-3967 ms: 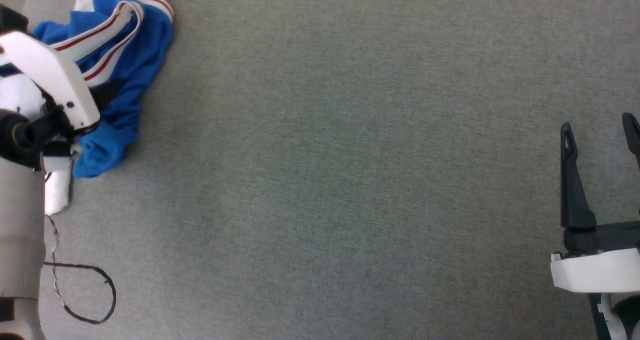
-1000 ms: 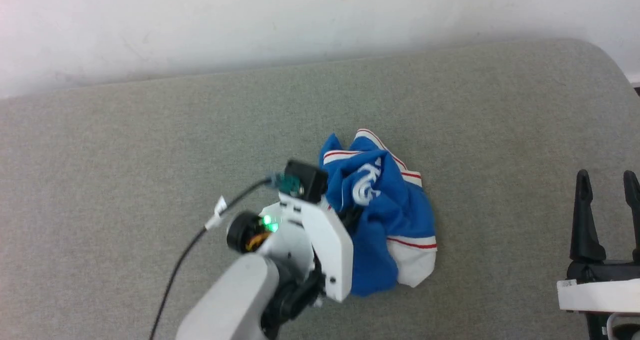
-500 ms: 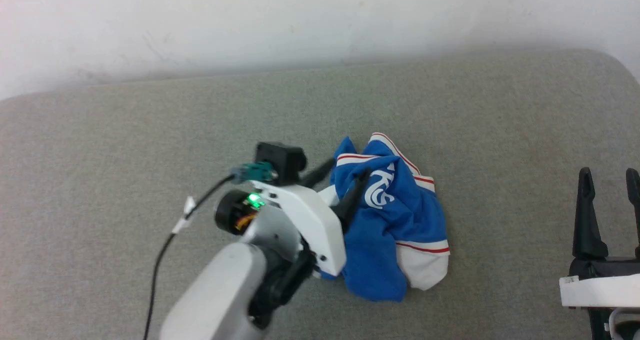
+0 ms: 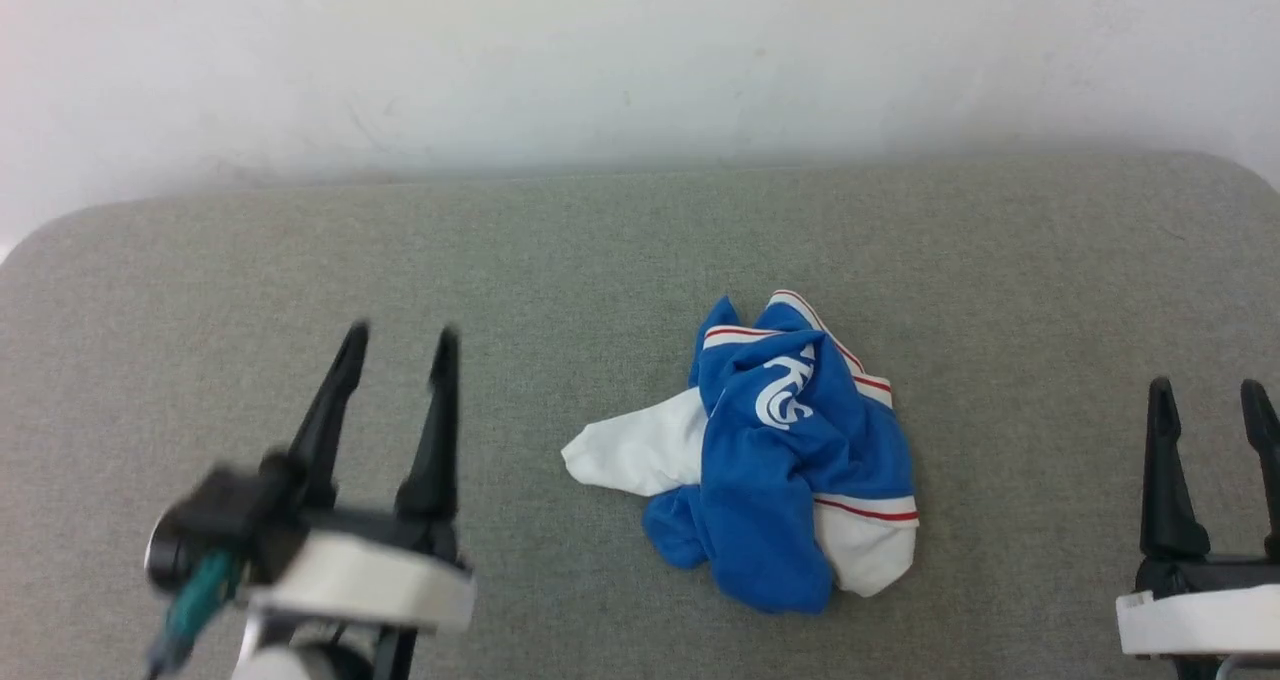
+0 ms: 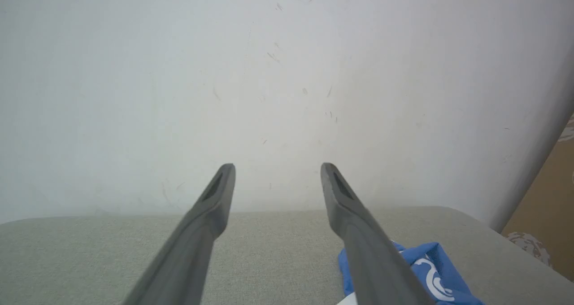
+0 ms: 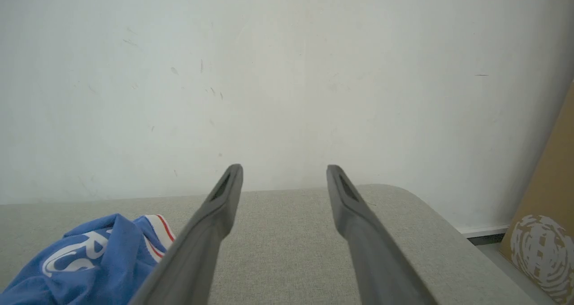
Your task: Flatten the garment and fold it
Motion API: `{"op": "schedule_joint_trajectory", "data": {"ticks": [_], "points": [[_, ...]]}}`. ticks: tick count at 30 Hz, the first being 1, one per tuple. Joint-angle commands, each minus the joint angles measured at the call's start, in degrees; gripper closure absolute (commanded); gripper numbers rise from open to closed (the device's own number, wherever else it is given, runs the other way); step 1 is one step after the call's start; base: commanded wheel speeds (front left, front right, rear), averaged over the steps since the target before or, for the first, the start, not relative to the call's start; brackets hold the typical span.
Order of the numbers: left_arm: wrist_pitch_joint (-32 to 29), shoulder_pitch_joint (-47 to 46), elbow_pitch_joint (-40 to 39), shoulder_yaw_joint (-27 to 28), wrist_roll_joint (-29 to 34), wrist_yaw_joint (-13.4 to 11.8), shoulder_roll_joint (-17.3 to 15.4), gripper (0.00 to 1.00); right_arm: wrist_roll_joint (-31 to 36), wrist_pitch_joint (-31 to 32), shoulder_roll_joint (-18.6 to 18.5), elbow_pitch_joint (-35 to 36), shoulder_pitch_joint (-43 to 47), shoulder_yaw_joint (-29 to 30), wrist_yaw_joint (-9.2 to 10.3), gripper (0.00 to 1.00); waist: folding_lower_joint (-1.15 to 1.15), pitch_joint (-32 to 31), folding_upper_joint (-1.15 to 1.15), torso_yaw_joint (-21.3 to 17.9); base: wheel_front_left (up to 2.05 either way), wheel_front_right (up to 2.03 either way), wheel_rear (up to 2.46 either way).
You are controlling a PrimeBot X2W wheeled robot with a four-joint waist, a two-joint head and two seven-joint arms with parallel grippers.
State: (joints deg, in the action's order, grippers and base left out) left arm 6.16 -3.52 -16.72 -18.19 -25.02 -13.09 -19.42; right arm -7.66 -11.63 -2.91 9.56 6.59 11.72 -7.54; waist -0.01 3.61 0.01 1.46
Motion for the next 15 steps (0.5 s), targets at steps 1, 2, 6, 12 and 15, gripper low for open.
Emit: {"op": "schedule_joint_trajectory", "data": {"ticks": [1, 2, 6, 12, 15], "points": [[1.0, 1.7, -0.2, 0.3, 0.7, -0.3, -0.6, 0.00, 0.1, 0.1, 0.0, 0.3, 0.7, -0.1, 0.05, 0.00, 0.01, -0.3, -0.01, 0.1, 0.00, 0.00, 0.00], [2.8, 4.0, -0.2, 0.7, 1.4, -0.7, -1.2, 0.00, 0.1, 0.2, 0.0, 0.4, 1.2, -0.1, 0.05, 0.00, 0.01, -0.5, -0.01, 0.2, 0.00, 0.00, 0.00], [6.8, 11.8, 0.6, 1.9, 3.2, -2.4, -2.2, 0.00, -0.3, 0.5, 0.0, 0.5, 3.4, -0.3, 0.05, 0.00, 0.01, -1.1, -0.01, 0.6, 0.00, 0.00, 0.00], [8.3, 16.6, 1.4, 2.5, 2.8, -2.4, -0.7, 0.00, -1.0, 0.4, 0.0, 0.0, 6.3, -0.9, 0.05, 0.00, 0.01, -1.5, -0.01, 2.2, 0.00, 0.00, 0.00], [8.6, 16.2, 0.9, 2.9, 3.2, -2.1, -0.1, 0.00, -1.4, 1.2, 0.0, 0.4, 5.9, -1.5, 0.05, 0.00, 0.01, -1.1, -0.01, 2.9, 0.00, 0.00, 0.00]]}}
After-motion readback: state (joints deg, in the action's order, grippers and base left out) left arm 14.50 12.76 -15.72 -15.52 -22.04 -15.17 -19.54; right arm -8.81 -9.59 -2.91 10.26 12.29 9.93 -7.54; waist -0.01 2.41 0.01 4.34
